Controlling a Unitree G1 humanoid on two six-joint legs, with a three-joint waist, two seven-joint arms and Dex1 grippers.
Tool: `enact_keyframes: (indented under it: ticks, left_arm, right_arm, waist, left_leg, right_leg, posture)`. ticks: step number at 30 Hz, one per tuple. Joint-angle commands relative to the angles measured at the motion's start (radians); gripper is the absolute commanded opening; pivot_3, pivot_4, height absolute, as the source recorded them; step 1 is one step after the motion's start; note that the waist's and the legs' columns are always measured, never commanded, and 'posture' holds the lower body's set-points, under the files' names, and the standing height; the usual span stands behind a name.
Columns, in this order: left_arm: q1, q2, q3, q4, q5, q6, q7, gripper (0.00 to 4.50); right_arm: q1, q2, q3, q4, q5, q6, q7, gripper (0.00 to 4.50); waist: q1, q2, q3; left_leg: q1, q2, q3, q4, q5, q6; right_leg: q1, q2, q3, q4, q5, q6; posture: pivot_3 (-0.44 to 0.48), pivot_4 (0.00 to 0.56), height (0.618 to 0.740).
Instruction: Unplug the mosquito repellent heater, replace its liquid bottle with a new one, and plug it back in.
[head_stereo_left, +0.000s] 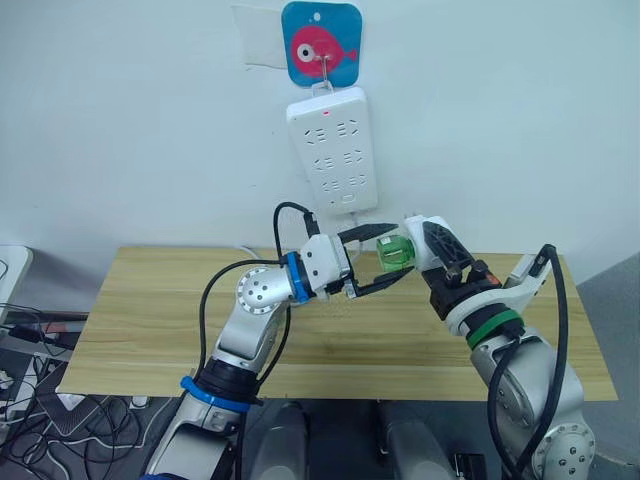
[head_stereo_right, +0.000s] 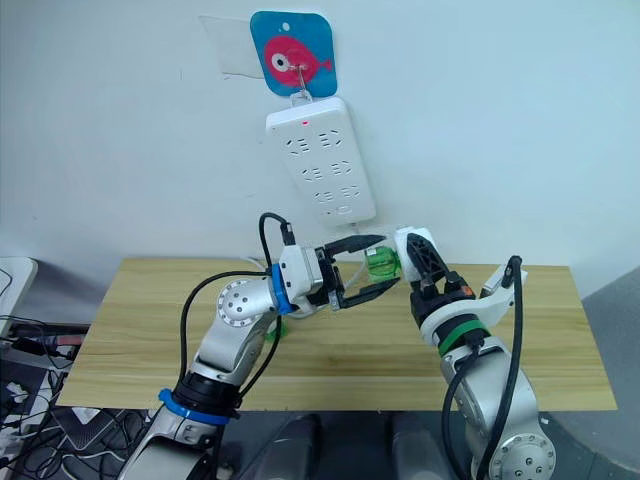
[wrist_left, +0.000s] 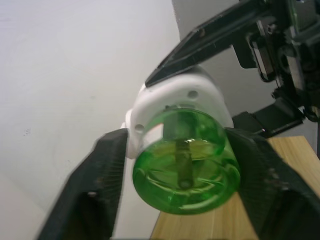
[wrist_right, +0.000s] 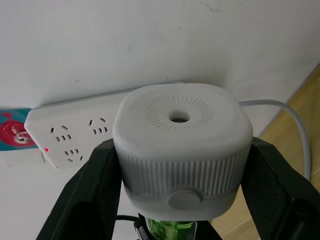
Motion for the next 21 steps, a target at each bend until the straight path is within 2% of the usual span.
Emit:
enact_keyframes:
  ticks: [1, 7, 11, 15, 16, 21]
  left_arm:
    - [0.003, 0.002, -0.005, -0.011, 0.002, -0.021, 0.006, 2.26]
    - [-0.006, 0.003, -0.004, -0.012, 0.001, -0.004, 0.008, 2.26]
    - [-0.008, 0.002, 0.0, -0.026, -0.03, 0.078, 0.011, 2.26]
    - [-0.026, -0.002, 0.014, -0.034, -0.081, 0.156, 0.004, 2.26]
    - [-0.029, -0.003, 0.016, -0.037, -0.086, 0.167, 0.003, 2.26]
    - [-0.066, -0.017, 0.051, -0.041, -0.187, 0.349, 0.02, 2.26]
  right_arm:
    - [-0.006, -0.01, 0.018, -0.054, 0.006, -0.024, 0.001, 2.92]
    - [-0.01, -0.027, 0.032, -0.049, 0.006, -0.035, 0.002, 2.92]
    - [-0.015, -0.046, 0.035, -0.045, 0.011, -0.036, 0.011, 2.92]
    - [-0.009, -0.073, 0.032, -0.052, 0.032, -0.039, 0.026, 4.35]
    - [-0.008, -0.079, 0.032, -0.053, 0.034, -0.039, 0.028, 4.46]
    - [0.022, -0.129, 0.019, -0.071, 0.076, -0.04, 0.051, 4.46]
  waist:
    - [0.0, 0.0, 0.0]
    - [0.0, 0.0, 0.0]
    - [0.0, 0.0, 0.0]
    - [0.0, 0.0, 0.0]
    - [0.0, 0.0, 0.0]
    - [0.0, 0.0, 0.0]
  left_leg:
    - [0.0, 0.0, 0.0, 0.0, 0.0, 0.0]
    - [0.0, 0.0, 0.0, 0.0, 0.0, 0.0]
    - [0.0, 0.0, 0.0, 0.0, 0.0, 0.0]
    - [0.0, 0.0, 0.0, 0.0, 0.0, 0.0]
    - [0.0, 0.0, 0.0, 0.0, 0.0, 0.0]
    - [0.0, 0.0, 0.0, 0.0, 0.0, 0.0]
  right_leg:
    - [0.0, 0.0, 0.0, 0.0, 0.0, 0.0]
    - [0.0, 0.0, 0.0, 0.0, 0.0, 0.0]
    - [0.0, 0.0, 0.0, 0.0, 0.0, 0.0]
    - [0.0, 0.0, 0.0, 0.0, 0.0, 0.0]
    - [0.0, 0.0, 0.0, 0.0, 0.0, 0.0]
    - [0.0, 0.0, 0.0, 0.0, 0.0, 0.0]
  posture:
    - [0.136, 0.282, 0.74]
    - [0.138, 0.282, 0.74]
    - [0.136, 0.279, 0.74]
    - [0.136, 0.279, 0.74]
    - [0.136, 0.279, 0.74]
    - [0.135, 0.273, 0.74]
